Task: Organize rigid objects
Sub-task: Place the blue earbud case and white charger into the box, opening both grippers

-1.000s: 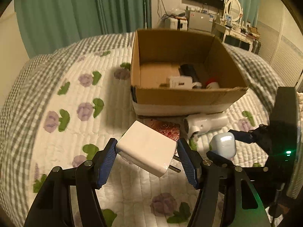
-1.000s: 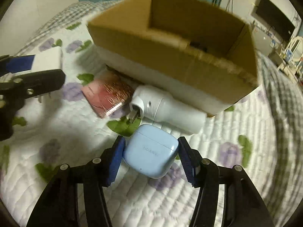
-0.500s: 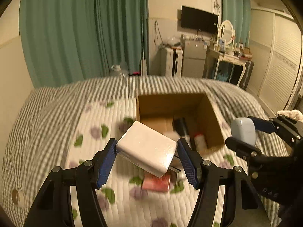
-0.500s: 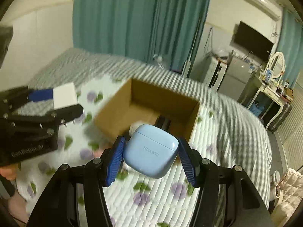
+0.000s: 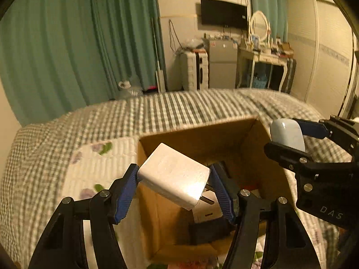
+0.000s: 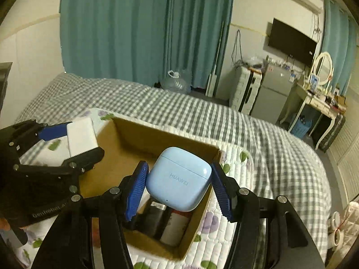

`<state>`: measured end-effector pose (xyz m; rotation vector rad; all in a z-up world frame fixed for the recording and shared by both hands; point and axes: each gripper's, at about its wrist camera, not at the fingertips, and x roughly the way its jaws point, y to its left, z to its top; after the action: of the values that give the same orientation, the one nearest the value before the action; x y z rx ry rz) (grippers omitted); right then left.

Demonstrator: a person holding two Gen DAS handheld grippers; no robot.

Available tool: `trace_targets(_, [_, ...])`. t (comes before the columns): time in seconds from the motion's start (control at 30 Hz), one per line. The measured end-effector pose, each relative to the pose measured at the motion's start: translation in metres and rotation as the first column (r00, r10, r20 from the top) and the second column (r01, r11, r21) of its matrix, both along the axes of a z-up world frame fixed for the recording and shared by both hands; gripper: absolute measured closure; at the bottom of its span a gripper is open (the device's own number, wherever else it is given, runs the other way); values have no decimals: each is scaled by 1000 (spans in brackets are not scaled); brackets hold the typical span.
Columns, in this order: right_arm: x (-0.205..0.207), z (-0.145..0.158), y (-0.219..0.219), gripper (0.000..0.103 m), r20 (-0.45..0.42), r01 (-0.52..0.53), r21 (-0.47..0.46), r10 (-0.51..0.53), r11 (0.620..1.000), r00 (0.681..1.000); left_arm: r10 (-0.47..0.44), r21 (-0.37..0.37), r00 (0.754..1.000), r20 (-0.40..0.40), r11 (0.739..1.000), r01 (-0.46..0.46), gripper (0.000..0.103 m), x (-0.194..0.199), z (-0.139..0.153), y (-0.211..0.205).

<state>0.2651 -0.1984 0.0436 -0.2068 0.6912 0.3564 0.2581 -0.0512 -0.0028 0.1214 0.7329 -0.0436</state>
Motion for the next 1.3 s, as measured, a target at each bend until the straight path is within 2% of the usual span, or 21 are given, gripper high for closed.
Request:
trace_targets(0.2, [24,-38,-1,46,-25,-39,-17,39,999,999,-19,20,998,-65,1000,21,37,25,-43,-5])
trace_targets(0.33, [35,-51,-3,46,-35,-48,-24,48,999,998,-20,12,998,-64,1000,20,35,29,-51,-4])
trace_targets(0.4, [39,-53,-7,46,-34,-39,-6,39,999,999,-4,-9,999,-47,1000,3,35,29,-50,-2])
trace_targets(0.47, [41,-55,-9,46,-32,-30,5,30,1000,999,3,-16,1000,-28,1000,-3,29,27,-46,0])
trace_targets(0.73, [44,-51,-6,46,-57,-22,35,24,999,998,33,6,999,11,999,-33,28,11,-17,11])
trace_targets(0.77, [43,-48,-5,45,-63,-24,45,27,999,998,35,6,999,18,999,-35,28,5,-10,13])
trace_targets(0.8, [39,-43,-4,36,-55,-10,42,12,999,998,34,10,999,27,999,-34,27,-1,-4,15])
trace_targets(0.87, [28,-30,-3,27,-29,13,30,-12,999,1000,37,24,998,50,999,-38,22,-14,10,18])
trace_targets(0.97, [6,-3,-3,27,-2,-2,19,2,1000,1000,65,40,994,83,997,-68,19,-32,30,23])
trace_targets(1.03, [-14,16,-6,26,23,-4,4,4,1000,1000,88,23,992,95,996,-90,18,-50,47,29])
trace_targets(1.17, [-61,52,-13,20,61,-4,-10,4,1000,998,91,8,987,135,996,-93,14,-89,78,35])
trace_targets(1.3, [-105,69,-17,19,57,-5,-23,7,1000,998,89,10,981,172,996,-92,13,-131,100,39])
